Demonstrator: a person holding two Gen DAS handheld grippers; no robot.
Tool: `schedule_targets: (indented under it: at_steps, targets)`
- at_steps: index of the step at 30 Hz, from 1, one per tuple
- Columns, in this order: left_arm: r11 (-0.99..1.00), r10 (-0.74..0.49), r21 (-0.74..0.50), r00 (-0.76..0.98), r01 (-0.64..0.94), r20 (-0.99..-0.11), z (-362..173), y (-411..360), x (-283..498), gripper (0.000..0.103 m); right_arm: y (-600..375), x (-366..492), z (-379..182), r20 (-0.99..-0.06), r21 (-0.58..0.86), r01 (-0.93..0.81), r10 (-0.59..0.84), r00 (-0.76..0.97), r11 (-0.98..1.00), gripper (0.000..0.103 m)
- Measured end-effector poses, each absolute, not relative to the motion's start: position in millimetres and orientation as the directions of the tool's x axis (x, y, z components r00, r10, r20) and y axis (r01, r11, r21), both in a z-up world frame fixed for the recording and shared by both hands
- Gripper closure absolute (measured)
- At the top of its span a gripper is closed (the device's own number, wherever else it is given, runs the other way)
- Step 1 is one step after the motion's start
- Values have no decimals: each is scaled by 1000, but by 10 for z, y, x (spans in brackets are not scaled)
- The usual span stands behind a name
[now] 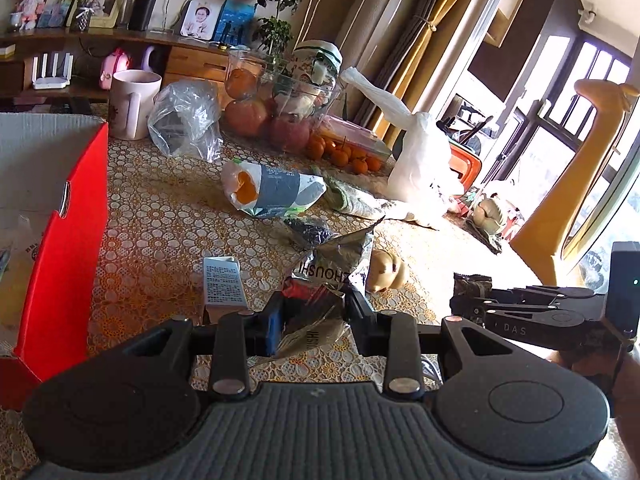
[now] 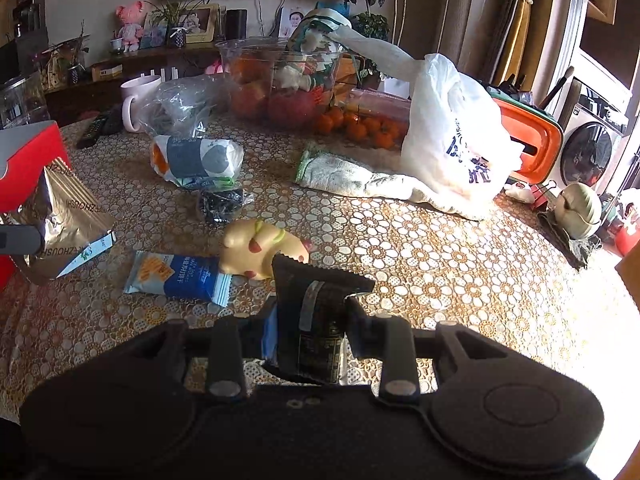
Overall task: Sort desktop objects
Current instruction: 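Lift and carry the foil bag and black packet with both tools to the red box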
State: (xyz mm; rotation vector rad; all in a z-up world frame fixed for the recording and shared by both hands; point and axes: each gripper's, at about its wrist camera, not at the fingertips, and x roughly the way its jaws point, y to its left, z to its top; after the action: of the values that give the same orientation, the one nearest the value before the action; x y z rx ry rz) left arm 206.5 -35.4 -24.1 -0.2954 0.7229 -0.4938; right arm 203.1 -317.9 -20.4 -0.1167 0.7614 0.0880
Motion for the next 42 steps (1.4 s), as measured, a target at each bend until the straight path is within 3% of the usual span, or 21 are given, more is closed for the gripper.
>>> schedule_targets:
  at_steps: [4,24,42]
  targets:
    - [789,-599,-536,565,300,-567,-235,-248,2212,70,-3204,2003,-137,-698,-15,-134,85,711,991,70]
    - [843,-519,-460,642,278,-564,242,202,1761,70,-2666,1770,473,-691,70,-359,305,656,931,70]
    - [914,-329,-391,764,110,-554,653,1469,1217,70,-1139,1847,1007,-688,122,-630,523,504,767,70]
